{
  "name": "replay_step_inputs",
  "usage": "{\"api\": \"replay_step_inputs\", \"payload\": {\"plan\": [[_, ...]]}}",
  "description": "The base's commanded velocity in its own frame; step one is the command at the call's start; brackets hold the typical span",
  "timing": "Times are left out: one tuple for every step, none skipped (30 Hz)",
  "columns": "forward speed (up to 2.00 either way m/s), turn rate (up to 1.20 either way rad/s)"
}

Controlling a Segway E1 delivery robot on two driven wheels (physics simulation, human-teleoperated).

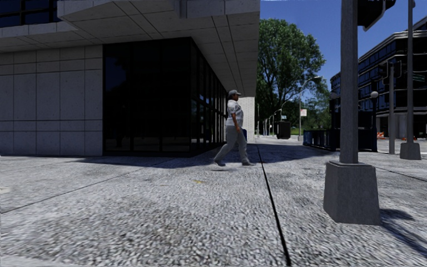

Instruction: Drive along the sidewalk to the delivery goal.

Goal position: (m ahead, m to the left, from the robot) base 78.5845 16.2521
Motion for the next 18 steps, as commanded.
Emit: {"api": "replay_step_inputs", "payload": {"plan": [[2.0,0.0],[2.0,0.0],[2.0,0.0],[2.0,0.0],[2.0,0.0],[2.0,0.0],[2.0,0.0],[2.0,0.0],[2.0,0.0],[2.0,0.0],[2.0,0.0],[2.0,0.0],[2.0,0.0],[2.0,0.0],[2.0,0.0],[2.0,0.0],[2.0,0.0],[2.0,0.0]]}}
